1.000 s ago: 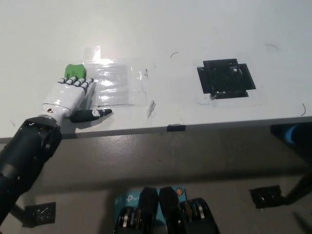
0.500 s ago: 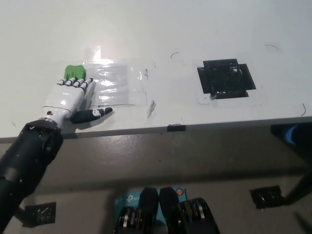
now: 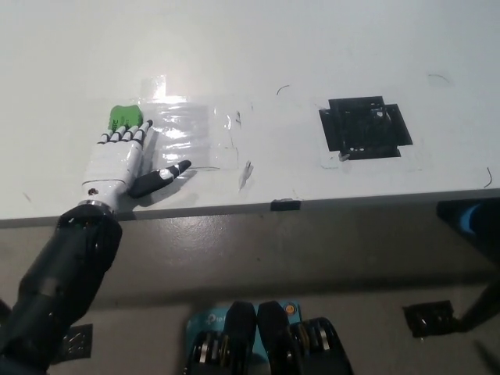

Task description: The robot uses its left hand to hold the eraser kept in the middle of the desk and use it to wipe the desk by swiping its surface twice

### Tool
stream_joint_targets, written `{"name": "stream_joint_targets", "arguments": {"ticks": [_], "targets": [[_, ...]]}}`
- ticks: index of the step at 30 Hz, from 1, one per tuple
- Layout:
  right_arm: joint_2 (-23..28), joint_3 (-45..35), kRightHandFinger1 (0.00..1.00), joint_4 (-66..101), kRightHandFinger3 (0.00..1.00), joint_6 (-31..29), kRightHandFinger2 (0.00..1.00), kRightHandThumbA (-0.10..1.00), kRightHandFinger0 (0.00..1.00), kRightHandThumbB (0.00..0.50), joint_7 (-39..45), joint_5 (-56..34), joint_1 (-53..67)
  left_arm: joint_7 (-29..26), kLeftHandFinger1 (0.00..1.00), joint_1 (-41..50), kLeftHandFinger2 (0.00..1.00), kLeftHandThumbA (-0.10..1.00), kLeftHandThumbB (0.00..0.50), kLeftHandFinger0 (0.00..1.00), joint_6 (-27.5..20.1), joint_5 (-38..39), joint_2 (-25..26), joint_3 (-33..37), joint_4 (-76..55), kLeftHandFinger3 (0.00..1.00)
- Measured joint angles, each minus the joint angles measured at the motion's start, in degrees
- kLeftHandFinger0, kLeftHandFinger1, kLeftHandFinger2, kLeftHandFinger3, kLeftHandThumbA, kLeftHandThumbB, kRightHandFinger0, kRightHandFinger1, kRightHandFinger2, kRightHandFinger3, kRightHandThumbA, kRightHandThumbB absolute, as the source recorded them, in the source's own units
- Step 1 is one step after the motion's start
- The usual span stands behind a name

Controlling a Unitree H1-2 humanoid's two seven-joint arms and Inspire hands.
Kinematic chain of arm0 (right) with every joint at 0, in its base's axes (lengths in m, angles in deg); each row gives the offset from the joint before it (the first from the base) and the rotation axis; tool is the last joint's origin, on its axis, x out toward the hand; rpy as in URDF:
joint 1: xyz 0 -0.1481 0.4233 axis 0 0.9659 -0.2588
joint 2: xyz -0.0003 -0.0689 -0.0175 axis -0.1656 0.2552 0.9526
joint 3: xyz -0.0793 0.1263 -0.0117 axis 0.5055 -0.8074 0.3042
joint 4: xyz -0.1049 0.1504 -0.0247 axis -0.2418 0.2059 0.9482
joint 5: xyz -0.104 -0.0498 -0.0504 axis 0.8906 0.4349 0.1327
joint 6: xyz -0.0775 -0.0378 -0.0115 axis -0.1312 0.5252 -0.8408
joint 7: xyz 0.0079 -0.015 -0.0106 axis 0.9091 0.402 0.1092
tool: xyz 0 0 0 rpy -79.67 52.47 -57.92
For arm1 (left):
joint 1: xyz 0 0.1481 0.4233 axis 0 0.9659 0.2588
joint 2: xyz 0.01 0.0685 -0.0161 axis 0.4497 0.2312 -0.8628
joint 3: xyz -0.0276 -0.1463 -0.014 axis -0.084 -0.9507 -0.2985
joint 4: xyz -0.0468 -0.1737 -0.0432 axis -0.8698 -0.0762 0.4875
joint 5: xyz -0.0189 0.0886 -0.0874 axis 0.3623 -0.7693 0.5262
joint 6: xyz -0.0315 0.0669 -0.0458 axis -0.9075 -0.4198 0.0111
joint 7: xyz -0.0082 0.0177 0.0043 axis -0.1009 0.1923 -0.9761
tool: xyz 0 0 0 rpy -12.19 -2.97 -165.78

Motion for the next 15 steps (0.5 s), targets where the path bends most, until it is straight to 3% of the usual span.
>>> {"name": "stream_joint_targets", "arguments": {"ticks": [4,6,10,15], "targets": [[0.0,0.0,1.0,0.0,1.0,-0.01,1.0,1.0,1.0,0.22,-0.26,-0.03,-0.01,-0.56,1.0,-0.56,1.0,1.0,0.408,1.0,0.03,0.1,-0.33,0.52,1.3,1.0],[0.0,-0.01,1.0,0.0,1.0,-0.01,1.0,1.0,1.0,0.194,-0.42,-0.05,-0.02,-0.56,1.0,-0.6,1.0,1.0,0.406,1.0,0.14,0.14,-0.33,0.84,1.41,1.0],[0.0,-0.03,1.0,0.0,1.0,-0.01,1.0,1.0,1.0,0.208,-0.51,-0.21,-0.02,-0.55,1.0,-0.82,1.0,1.0,0.452,1.0,0.89,-0.08,-0.33,2.07,1.57,1.0],[-0.02,0.01,1.0,0.0,1.0,-0.07,1.0,1.0,1.0,0.163,-0.57,-0.28,-0.16,-0.51,1.0,-1.4,1.0,1.0,0.461,1.0,2.55,-0.56,-0.46,4.14,1.78,1.0]]}}
